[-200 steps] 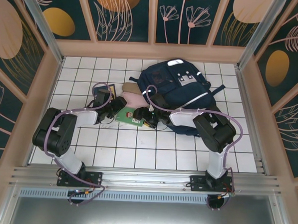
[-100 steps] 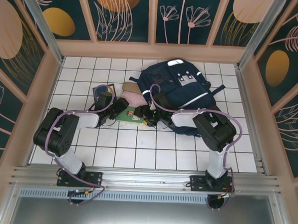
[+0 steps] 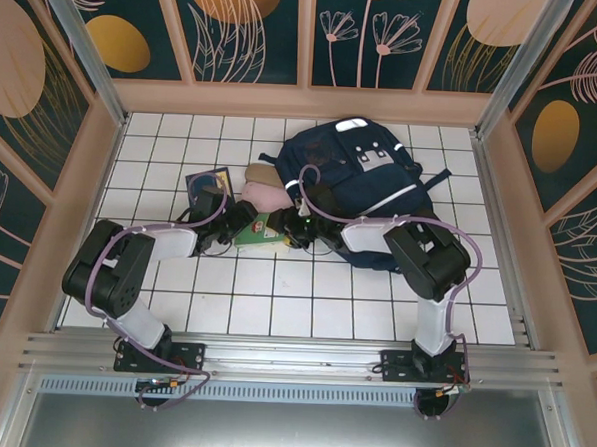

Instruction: Pack the student bag

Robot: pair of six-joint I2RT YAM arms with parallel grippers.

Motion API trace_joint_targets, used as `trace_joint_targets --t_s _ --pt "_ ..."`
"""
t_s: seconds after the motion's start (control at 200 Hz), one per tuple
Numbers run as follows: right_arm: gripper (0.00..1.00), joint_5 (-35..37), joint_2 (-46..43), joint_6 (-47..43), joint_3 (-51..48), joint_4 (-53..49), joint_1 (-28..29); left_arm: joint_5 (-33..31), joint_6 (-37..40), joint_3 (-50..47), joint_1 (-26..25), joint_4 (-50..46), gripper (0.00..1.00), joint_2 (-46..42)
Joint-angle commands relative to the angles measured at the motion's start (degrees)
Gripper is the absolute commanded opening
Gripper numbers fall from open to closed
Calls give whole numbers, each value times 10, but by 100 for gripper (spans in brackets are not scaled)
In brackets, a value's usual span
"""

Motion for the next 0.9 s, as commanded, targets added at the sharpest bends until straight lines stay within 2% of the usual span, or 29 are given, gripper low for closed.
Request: trace_joint_targets --t_s 0.0,0.07,0.195,0.385,0.505,0.686,0.896 --pt "50 -8 20 -6 38 12 2 23 -11 -8 -5 -19 72 -15" --pt "44 -10 25 -6 50 8 2 30 -15 -9 -6 -20 72 -19" --pt "27 -10 23 -10 60 -1 1 13 -5 -2 -5 -57 73 -45" --pt "24 -19 6 -8 61 -2 -3 -55 28 55 6 -193 76 -106" --pt "24 -37 -5 3 63 13 -6 -72 51 66 31 -238 78 -155" --pt "24 -41 -45 10 68 14 -13 -24 52 37 77 -258 84 -201" --pt "25 -47 -78 20 81 17 -16 82 -13 -15 87 -160 86 -199"
